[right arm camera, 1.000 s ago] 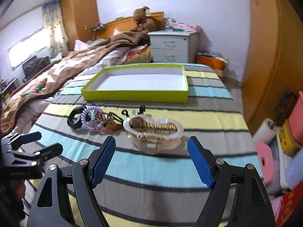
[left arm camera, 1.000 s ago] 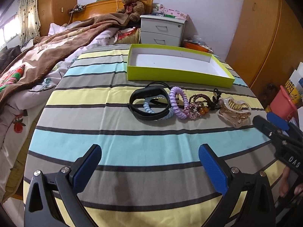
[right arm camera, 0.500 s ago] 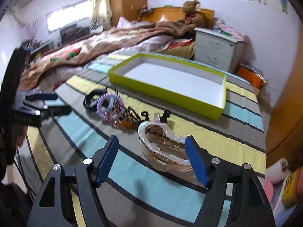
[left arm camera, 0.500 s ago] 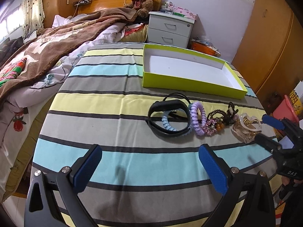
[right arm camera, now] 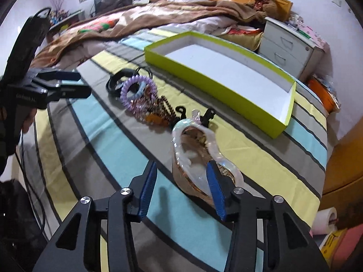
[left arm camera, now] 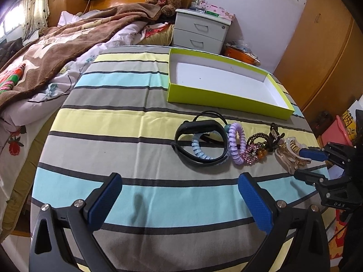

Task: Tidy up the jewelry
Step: 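Reach the right tool to the clear hair claw clip and close on it, then lift the claw clip with the right tool while the left tool grasps the black band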

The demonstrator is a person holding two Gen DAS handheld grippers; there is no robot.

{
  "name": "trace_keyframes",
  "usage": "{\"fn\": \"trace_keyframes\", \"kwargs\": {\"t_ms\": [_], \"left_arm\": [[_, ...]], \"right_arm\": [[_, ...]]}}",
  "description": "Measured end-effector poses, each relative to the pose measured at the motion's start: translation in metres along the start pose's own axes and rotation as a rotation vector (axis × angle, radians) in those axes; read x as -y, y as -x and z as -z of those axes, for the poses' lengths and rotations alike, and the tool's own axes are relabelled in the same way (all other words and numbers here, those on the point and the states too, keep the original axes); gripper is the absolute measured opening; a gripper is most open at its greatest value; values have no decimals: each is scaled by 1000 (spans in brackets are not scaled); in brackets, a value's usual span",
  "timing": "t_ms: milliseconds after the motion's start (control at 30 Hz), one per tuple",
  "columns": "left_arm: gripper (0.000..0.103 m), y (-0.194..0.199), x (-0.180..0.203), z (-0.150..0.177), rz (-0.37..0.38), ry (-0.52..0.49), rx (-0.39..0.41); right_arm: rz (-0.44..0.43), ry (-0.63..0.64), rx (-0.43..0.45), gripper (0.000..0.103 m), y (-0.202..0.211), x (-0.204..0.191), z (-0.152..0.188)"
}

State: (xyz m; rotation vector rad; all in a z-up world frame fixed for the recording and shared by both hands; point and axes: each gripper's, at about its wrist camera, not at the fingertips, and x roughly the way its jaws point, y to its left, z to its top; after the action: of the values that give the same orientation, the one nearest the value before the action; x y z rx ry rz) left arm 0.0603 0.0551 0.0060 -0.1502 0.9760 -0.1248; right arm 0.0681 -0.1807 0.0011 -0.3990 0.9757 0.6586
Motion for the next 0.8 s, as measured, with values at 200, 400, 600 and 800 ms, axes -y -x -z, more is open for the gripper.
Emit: {"fn": "trace_keyframes", "kwargs": {"t_ms": [200,400,600,800], "left_arm": [[103,-7,1,-4,22,-5,-23],[103,-9,-1,-10,-14,0,-12],[97,-7,-1,-13,-77,-50,27],[93,-6,8,-16,-10,-123,53]], "right_arm": [[81,34,-89,40,-14,0,-3],[97,50,-48,13,-4,-11,-5],[103,-63,20,12,7,-5,3],[62,-219,129,12,29,4,14]]}}
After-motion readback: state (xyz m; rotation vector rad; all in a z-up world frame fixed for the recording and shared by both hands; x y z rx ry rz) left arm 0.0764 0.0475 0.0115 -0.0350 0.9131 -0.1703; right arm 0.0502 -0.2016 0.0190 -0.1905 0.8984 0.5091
